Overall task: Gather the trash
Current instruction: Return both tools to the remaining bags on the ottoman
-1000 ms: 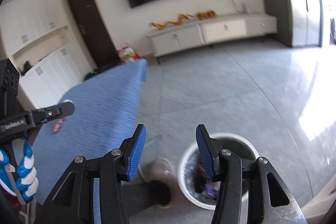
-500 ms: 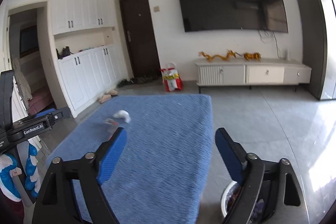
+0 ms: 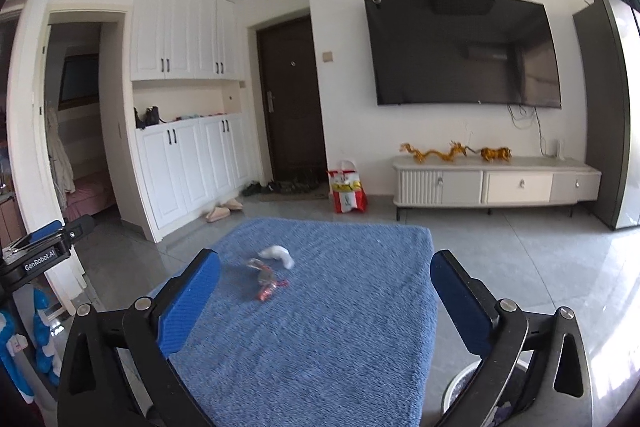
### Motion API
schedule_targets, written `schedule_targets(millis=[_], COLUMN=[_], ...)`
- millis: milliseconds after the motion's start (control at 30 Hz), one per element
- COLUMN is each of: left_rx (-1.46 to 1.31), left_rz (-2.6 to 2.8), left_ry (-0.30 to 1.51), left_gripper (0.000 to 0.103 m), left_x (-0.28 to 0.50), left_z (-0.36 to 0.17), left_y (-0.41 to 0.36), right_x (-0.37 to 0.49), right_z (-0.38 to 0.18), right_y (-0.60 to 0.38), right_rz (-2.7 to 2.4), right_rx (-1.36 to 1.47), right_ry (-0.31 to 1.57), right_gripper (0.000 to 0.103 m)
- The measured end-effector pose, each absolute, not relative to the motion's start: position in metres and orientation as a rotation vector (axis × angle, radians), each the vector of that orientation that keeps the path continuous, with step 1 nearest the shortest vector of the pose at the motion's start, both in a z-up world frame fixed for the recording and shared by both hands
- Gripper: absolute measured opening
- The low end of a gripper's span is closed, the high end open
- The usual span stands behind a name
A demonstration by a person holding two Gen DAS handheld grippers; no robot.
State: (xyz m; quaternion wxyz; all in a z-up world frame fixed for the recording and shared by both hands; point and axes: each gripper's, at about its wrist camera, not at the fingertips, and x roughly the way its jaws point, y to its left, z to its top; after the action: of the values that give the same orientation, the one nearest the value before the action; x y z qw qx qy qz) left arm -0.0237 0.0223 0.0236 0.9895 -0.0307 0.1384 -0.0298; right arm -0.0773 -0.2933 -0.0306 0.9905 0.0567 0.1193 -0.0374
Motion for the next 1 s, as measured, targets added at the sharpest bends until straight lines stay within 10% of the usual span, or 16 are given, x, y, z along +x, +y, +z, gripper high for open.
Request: schedule_targets(millis=[1000], left_rx=[-0.132], left_rz=[-0.035], left_ry=[0.314], left_gripper=[0.085], left_x=[-0.013], left_z=[-0.001], left_y=[0.056], right_x=[-0.073], right_z=[-0.06], right_y=[-0.304], right_rz=[-0.136], right_rx=[0.183], right_ry=[0.189], right_gripper=[0.103])
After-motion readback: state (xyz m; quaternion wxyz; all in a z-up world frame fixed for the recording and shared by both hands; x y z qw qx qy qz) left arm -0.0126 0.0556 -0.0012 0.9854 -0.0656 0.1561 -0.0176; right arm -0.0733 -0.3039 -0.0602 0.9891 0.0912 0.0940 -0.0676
